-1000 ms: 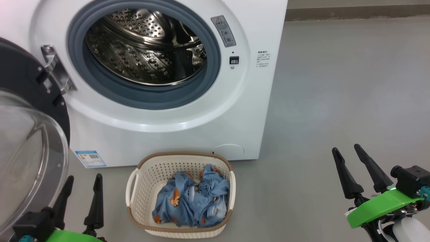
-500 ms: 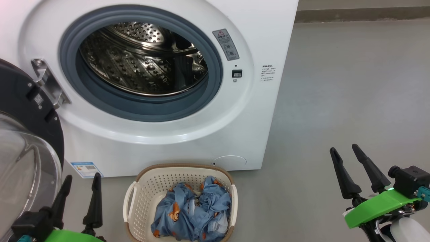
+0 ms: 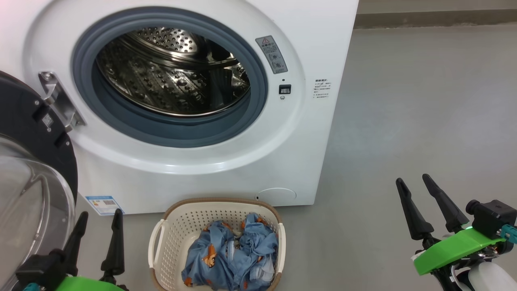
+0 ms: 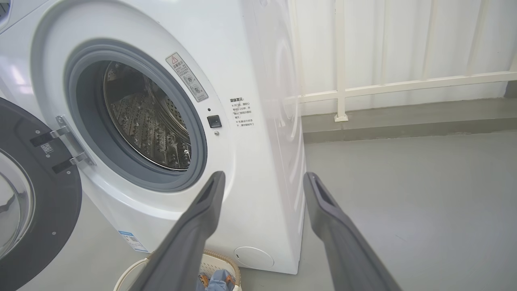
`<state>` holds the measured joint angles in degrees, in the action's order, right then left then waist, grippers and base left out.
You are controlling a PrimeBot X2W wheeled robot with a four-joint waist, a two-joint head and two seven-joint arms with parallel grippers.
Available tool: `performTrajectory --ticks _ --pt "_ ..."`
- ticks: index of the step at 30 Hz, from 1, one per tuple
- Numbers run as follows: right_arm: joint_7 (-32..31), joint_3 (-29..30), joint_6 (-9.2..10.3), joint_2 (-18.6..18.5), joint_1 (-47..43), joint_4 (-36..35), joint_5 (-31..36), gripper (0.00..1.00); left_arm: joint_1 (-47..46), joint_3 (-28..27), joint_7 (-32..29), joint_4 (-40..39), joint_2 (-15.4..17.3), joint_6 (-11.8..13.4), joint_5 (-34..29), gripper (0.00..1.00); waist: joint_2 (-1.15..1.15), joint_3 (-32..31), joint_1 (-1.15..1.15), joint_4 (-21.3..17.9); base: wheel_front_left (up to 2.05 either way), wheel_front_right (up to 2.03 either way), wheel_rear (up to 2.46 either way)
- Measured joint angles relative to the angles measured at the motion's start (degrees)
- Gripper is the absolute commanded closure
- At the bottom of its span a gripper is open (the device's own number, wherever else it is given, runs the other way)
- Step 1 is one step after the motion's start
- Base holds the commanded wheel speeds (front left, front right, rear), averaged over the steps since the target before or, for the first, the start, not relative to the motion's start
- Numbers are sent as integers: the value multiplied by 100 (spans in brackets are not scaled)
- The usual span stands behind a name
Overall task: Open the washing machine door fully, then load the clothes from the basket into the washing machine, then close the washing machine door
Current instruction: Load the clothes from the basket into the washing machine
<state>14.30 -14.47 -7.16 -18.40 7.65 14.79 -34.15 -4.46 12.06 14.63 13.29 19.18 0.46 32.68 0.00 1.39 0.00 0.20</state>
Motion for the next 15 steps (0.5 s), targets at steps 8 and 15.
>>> performTrajectory --ticks 8,15 --pt "0 -20 0 -2 0 21 0 0 0 4 0 47 -2 1 0 0 0 -83 0 -20 0 0 0" --pt "0 -41 0 -7 0 23 0 0 0 21 0 47 -2 2 0 0 0 -91 0 -43 0 0 0"
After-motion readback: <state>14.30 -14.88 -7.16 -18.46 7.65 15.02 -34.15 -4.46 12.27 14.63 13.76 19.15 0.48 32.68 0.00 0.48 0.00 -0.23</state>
